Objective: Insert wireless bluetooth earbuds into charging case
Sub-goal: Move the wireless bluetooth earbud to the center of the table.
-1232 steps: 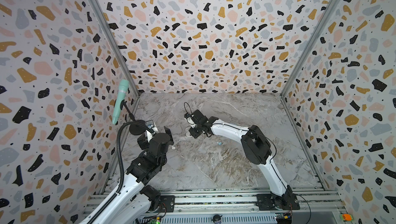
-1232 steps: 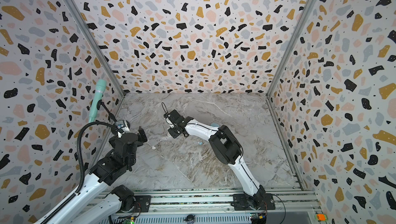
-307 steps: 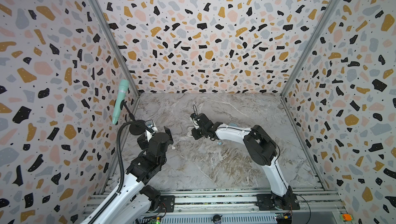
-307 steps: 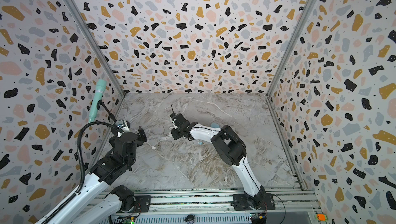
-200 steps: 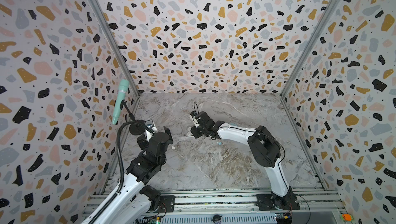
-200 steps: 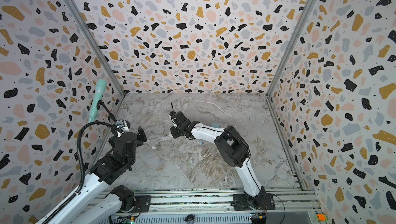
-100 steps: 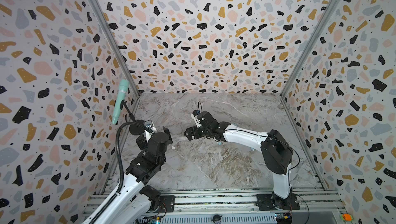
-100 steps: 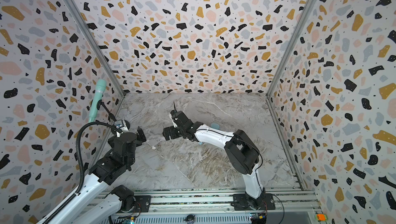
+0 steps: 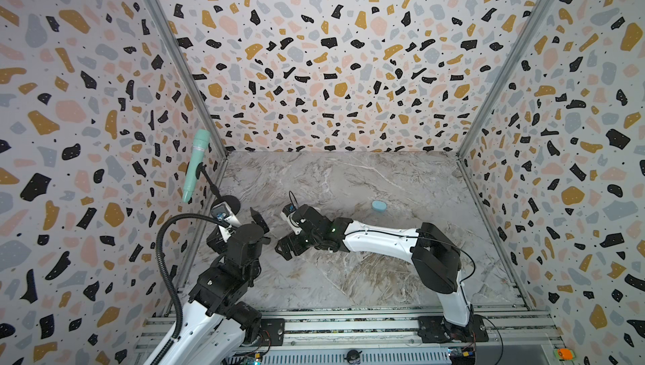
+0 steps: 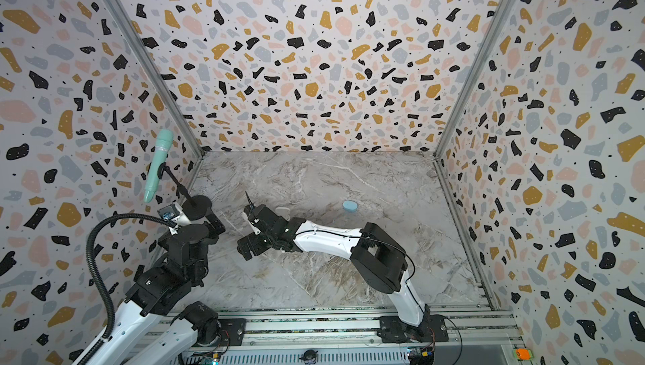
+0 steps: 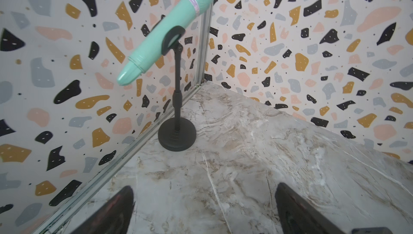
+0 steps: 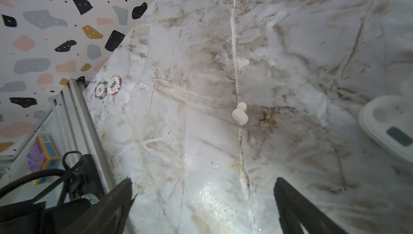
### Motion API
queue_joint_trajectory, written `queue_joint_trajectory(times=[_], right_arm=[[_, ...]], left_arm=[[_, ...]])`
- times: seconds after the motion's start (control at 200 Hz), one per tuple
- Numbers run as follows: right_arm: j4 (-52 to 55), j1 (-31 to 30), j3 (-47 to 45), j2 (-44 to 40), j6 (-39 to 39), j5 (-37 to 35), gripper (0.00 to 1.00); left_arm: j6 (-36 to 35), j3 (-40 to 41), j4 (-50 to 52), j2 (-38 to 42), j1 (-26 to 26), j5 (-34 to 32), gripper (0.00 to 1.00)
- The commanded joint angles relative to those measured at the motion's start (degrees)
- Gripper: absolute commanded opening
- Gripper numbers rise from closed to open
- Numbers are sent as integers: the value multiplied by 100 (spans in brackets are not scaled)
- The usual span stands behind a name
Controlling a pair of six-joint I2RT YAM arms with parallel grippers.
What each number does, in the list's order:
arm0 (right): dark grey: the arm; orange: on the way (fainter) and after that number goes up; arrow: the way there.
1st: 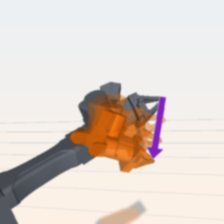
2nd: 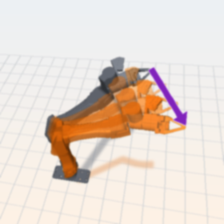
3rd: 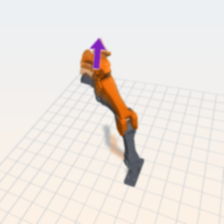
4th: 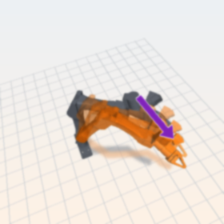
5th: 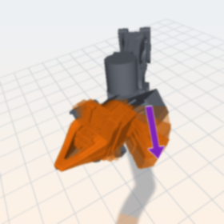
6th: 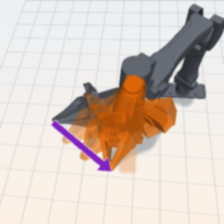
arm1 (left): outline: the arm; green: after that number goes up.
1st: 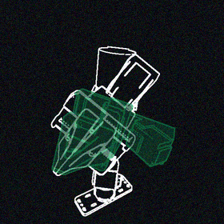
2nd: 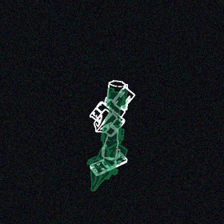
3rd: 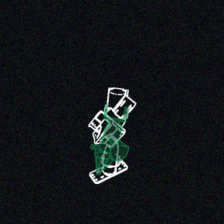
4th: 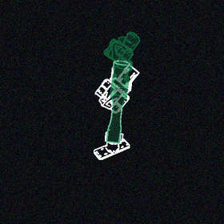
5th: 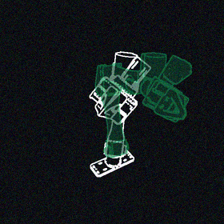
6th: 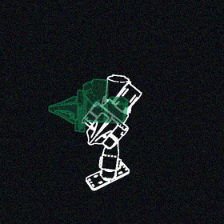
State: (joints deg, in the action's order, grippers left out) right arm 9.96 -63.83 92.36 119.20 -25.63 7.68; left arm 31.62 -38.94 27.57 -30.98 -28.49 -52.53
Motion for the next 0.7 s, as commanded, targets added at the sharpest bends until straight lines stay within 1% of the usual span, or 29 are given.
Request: queue_joint_trajectory(times=[0.0,0.06,0.13,0.19,0.245,0.355,0.441,0.516,0.566,0.691], right_arm=[[385,82,424,297,761,-196,92],[553,66,707,564,1015,-286,84],[721,48,1022,860,1216,-477,77],[815,46,1251,1069,1312,-548,71],[825,31,1399,1192,1360,-610,70],[677,35,1530,1390,1393,-488,67],[720,36,1706,1568,1377,-470,66],[749,34,1826,1695,1398,-469,63],[751,29,1887,1765,1428,-442,59],[793,29,2018,1928,1495,-420,52]], left_arm=[[162,50,-5,234,45,-430,100],[143,104,-75,259,41,-458,100],[130,96,-52,213,41,-529,100],[169,90,-41,160,43,-453,100],[132,112,-92,144,43,-320,100],[129,113,-85,135,46,-362,100],[130,132,-105,180,44,-272,100],[121,143,-121,215,46,-262,100],[110,151,-136,217,52,-253,100],[75,154,-165,185,54,-204,100]])
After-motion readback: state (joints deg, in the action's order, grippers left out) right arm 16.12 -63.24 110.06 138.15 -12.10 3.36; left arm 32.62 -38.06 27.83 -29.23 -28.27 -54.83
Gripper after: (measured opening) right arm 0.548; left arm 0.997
